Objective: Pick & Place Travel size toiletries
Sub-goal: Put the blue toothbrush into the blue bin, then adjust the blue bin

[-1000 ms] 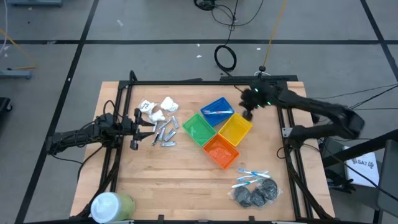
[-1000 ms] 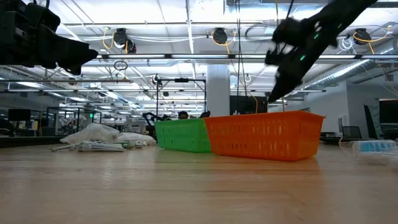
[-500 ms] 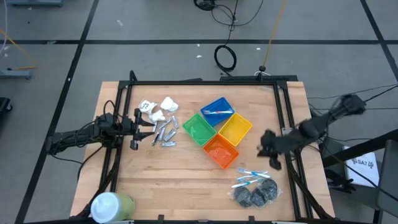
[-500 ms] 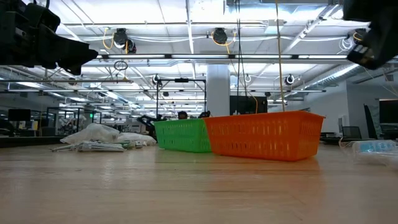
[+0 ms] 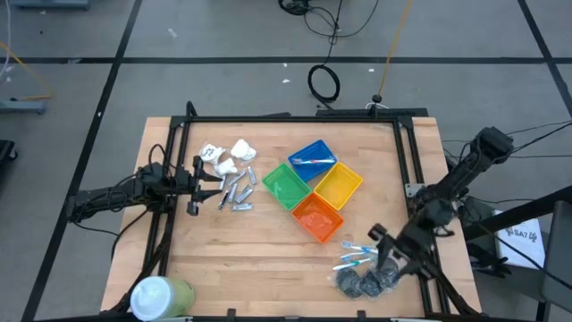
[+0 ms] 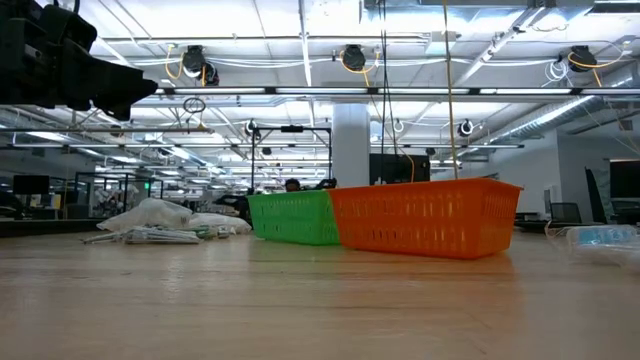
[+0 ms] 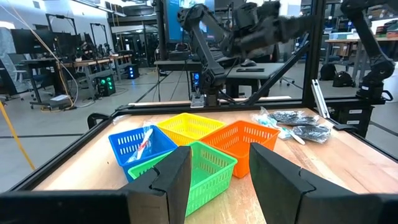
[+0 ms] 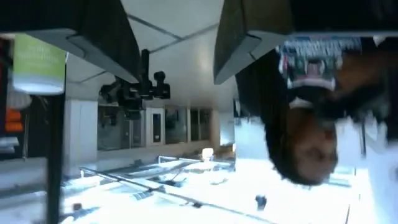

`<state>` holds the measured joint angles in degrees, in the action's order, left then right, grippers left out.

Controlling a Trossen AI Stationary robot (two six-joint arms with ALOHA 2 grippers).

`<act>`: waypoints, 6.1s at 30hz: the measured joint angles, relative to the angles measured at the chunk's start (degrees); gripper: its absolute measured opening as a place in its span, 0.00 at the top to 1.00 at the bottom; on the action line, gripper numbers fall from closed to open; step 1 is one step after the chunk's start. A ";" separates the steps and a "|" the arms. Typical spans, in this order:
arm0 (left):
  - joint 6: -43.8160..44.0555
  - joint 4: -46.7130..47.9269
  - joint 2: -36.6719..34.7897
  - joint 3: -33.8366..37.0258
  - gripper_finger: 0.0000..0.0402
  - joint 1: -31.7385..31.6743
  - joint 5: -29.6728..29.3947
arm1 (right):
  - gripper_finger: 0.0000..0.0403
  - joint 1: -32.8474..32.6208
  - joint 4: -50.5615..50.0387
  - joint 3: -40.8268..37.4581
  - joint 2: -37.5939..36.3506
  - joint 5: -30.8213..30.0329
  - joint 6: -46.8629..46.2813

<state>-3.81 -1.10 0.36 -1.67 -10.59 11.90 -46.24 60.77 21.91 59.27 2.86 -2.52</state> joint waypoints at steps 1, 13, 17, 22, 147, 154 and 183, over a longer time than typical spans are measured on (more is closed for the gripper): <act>0.00 -0.01 0.00 0.00 0.60 0.01 0.00 | 0.50 -0.74 -4.28 2.36 0.72 -0.97 2.17; 0.00 -0.02 0.00 0.00 0.60 0.00 0.00 | 0.51 -3.28 -101.54 32.35 10.71 -27.60 -35.11; 0.00 -0.02 0.00 0.01 0.60 0.00 0.00 | 0.53 -3.24 -100.63 29.15 14.65 -22.92 -38.92; -0.01 -0.02 0.00 0.00 0.60 0.01 0.00 | 0.56 -3.09 -95.60 25.33 17.76 -22.13 -39.02; 0.00 -0.02 0.00 0.00 0.60 0.02 0.00 | 0.95 76.91 -66.98 35.70 36.11 8.99 41.07; 0.00 -0.02 0.00 0.02 0.60 0.00 0.00 | 0.90 76.91 -66.58 33.99 36.11 9.15 40.69; 0.00 0.00 0.00 0.00 0.60 0.02 0.00 | 0.53 71.39 -65.08 32.82 27.64 1.97 36.65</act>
<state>-3.82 -1.10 0.36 -1.67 -10.57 11.90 25.15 -4.30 54.73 86.91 4.84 34.13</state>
